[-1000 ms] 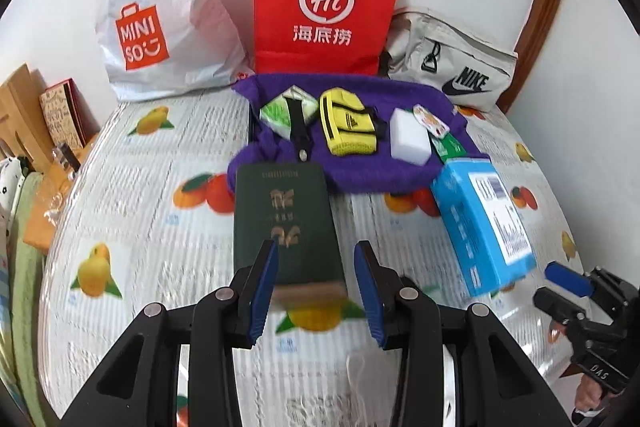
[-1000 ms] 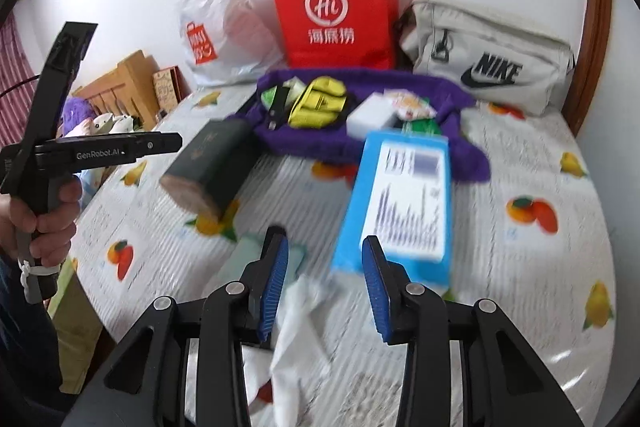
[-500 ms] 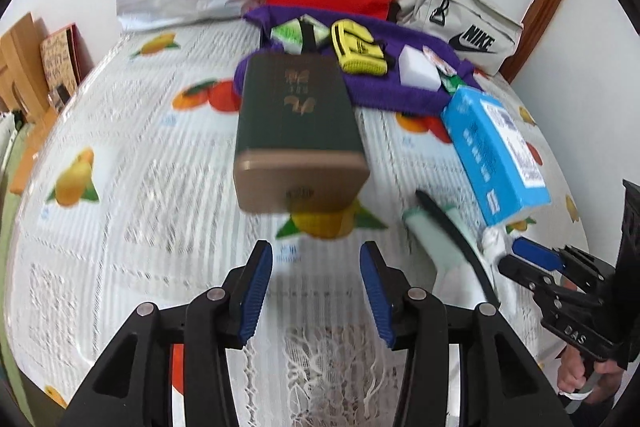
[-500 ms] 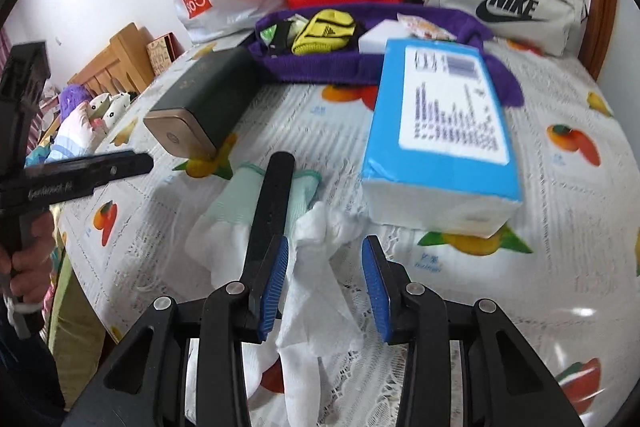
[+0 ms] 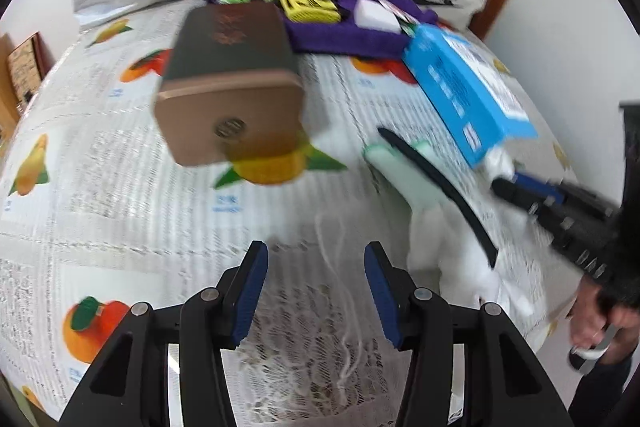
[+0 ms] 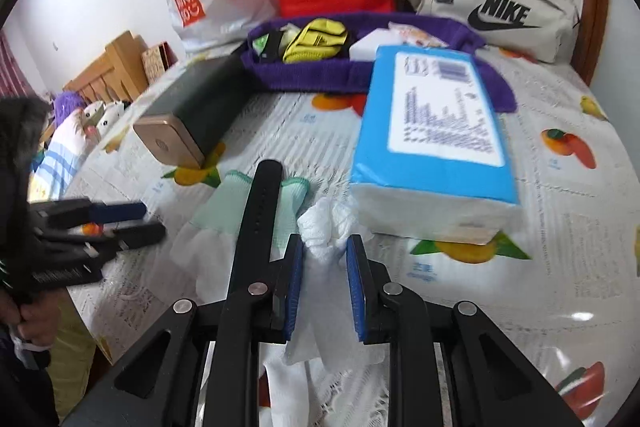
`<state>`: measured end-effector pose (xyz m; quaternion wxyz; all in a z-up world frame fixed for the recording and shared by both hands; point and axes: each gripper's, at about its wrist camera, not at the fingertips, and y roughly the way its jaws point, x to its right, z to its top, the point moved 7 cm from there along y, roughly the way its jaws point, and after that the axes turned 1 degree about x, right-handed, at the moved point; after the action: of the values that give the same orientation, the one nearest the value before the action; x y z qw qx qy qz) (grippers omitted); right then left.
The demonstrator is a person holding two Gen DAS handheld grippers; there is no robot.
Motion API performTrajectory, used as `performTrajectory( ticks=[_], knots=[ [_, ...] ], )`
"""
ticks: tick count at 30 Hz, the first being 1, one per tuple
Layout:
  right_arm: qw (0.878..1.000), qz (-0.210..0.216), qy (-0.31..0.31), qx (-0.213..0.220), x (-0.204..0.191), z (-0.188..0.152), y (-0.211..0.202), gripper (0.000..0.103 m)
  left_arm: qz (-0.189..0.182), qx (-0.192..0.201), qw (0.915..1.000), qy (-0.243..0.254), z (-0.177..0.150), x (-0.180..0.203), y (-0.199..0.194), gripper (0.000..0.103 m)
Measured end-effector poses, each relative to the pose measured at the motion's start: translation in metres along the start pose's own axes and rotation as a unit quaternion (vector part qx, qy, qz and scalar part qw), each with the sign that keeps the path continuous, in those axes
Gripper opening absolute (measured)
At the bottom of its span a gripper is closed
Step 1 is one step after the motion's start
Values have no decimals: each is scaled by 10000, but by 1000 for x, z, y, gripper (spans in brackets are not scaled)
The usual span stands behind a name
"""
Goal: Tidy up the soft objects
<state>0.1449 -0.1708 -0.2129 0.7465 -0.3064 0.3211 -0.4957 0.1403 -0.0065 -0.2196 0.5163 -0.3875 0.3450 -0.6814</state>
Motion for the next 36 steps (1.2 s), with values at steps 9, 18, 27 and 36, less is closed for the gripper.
performTrajectory(
  ticks=[9,18,27,36],
  knots=[
    [9994,-169,286,88,28,-14,-22,22,-18,138,9978,644,-10,29,5,76],
    [9987,-261,436,74,37,-29,-25,22,347,548,9904,1220,-16,49,4,38],
    [9984,-342,437,118,38,-37,-31,22,291,601,9956,656,-13,20,-11,8],
    [9984,-317,456,116,36,-41,-29,22,330,1006,9944,-48,0,-26,-51,8]
  ],
)
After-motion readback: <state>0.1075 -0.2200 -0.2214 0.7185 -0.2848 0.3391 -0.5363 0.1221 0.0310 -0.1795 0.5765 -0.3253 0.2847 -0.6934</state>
